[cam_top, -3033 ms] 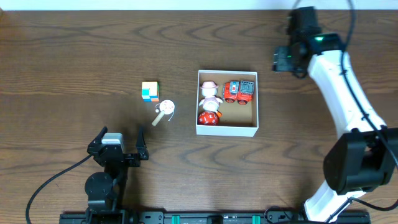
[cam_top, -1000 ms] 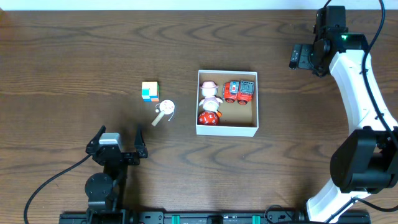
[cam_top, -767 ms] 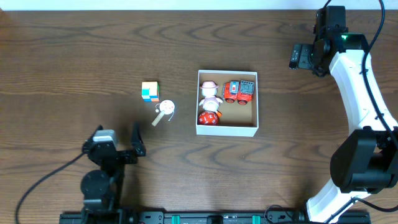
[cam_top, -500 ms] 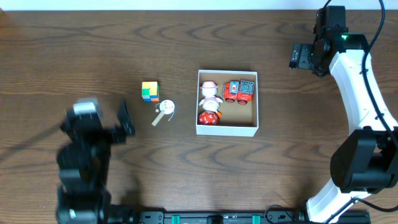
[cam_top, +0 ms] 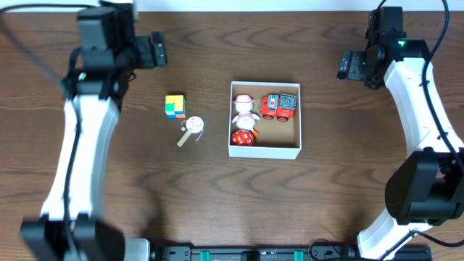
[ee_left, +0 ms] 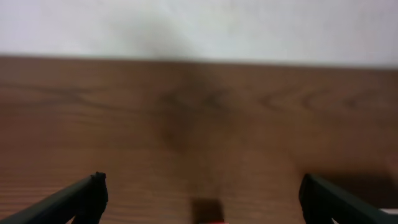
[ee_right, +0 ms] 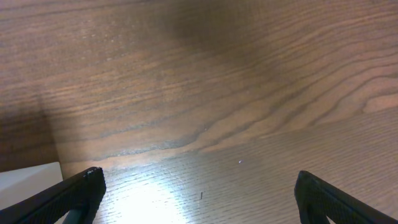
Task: Pack container
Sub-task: 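Raise the left arm and move the left gripper over the Rubik's cube, then lower the left gripper onto the Rubik's cube and grasp it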
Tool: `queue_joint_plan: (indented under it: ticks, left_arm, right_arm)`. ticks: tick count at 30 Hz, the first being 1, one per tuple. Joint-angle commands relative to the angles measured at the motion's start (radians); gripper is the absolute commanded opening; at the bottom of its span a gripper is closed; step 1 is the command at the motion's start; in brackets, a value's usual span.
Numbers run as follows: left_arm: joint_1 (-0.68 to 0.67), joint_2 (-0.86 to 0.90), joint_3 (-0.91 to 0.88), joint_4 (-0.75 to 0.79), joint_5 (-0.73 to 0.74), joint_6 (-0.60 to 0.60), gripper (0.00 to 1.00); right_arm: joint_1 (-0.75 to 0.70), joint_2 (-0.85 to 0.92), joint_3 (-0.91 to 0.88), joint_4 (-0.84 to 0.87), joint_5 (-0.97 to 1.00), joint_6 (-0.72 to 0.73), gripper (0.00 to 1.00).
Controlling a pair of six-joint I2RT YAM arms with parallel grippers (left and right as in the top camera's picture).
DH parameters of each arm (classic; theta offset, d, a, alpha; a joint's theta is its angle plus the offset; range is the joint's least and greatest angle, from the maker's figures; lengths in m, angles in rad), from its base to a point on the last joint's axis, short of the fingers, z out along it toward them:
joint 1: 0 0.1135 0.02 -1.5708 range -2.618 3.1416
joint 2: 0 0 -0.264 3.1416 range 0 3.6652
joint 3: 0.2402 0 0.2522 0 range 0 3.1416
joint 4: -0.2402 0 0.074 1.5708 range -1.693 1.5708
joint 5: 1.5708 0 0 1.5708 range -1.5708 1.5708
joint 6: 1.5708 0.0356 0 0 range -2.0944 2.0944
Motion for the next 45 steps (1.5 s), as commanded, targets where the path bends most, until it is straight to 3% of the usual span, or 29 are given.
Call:
queue_joint_plan:
  ticks: [1,13,23,45]
  left_arm:
    - [0.000,0.092,0.017,-0.017,0.106,0.009,0.98]
    - [0.000,0.197,0.017,-0.052,0.122,-0.041,0.98]
    - [0.000,0.206,0.008,-0.186,0.122,-0.040,0.98]
    - [-0.018,0.219,-0.133,-0.085,0.074,-0.040,0.98]
  right_arm:
    - [-0.006,-0.019,0.015,0.000,0.010,0.004,0.99]
    - [-0.006,-0.019,0.015,0.000,0.010,0.004,0.99]
    - [-0.006,-0.019,0.015,0.000,0.010,0.004,0.99]
    - [-0.006,-0.019,0.015,0.000,0.010,0.004,0.99]
